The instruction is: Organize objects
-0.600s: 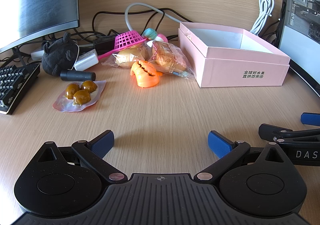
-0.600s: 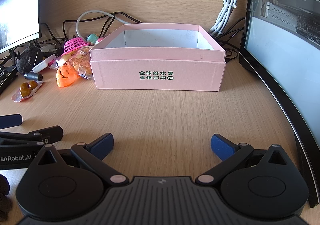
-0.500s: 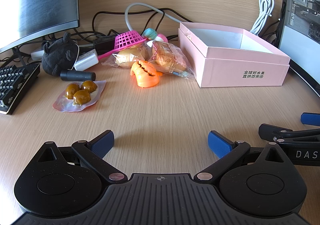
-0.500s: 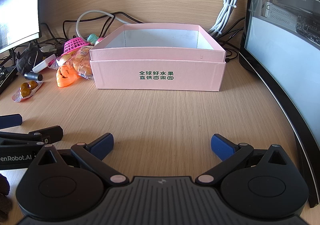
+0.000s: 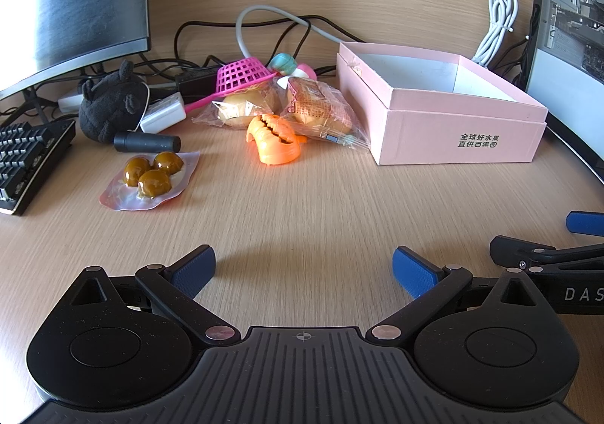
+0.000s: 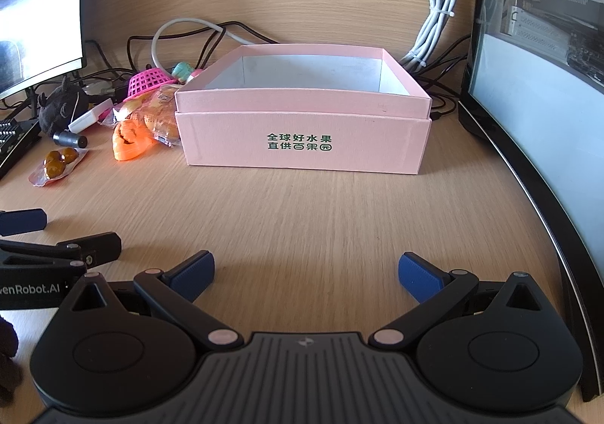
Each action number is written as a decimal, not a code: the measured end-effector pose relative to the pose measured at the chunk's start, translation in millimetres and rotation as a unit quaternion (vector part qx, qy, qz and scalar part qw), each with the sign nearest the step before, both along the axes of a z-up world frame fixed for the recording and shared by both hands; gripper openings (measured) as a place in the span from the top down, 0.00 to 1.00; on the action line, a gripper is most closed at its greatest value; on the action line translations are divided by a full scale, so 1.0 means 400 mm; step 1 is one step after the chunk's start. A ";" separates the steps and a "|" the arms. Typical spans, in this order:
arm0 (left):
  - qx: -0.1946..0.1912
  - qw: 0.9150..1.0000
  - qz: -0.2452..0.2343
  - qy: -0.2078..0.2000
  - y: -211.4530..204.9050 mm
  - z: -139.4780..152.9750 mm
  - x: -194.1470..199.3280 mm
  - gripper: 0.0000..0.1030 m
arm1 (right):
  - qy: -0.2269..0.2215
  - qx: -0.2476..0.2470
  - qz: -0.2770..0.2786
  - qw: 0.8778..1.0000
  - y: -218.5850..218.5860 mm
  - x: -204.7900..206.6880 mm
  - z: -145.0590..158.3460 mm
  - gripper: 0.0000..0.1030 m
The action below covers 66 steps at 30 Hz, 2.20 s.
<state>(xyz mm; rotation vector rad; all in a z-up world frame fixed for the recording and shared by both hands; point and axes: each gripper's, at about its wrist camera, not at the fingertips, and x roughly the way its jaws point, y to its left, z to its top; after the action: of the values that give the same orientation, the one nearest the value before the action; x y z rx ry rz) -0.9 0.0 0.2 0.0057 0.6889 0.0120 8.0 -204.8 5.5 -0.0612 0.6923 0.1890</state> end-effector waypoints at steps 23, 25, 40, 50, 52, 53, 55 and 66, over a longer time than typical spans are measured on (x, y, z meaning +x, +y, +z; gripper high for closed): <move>0.000 1.000 0.000 0.000 0.001 0.000 0.000 0.00 | 0.000 0.000 0.000 1.000 -0.001 0.001 -0.002 0.00; 0.000 1.000 0.001 0.000 0.000 0.000 0.000 0.01 | 0.000 0.000 0.001 1.000 -0.002 0.002 -0.002 0.00; 0.007 0.996 0.094 0.004 0.276 0.144 0.121 0.02 | 0.079 -0.016 -0.005 0.997 0.016 0.041 0.019 0.00; -0.017 0.993 0.116 0.000 0.497 0.137 0.375 0.02 | 0.051 -0.048 -0.002 0.998 0.096 0.021 0.114 0.00; 0.000 0.995 0.099 0.004 0.500 0.122 0.416 0.02 | 0.046 -0.060 -0.002 0.997 0.118 0.013 0.128 0.00; 0.004 0.996 0.090 0.004 0.504 0.113 0.435 0.02 | 0.044 -0.068 -0.006 0.997 0.131 0.011 0.133 0.00; 0.019 0.996 0.087 0.006 0.508 0.096 0.459 0.03 | 0.050 -0.075 -0.001 0.996 0.158 0.012 0.136 0.00; -0.114 0.992 0.046 -0.011 0.624 0.209 0.146 0.23 | -0.015 -0.100 0.091 0.991 0.466 0.119 0.175 0.00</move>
<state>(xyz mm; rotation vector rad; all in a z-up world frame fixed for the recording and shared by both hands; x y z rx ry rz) 57.4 249.6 83.6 -0.2459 0.6646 0.0222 55.7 -18.2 75.3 -0.3186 0.6746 0.2936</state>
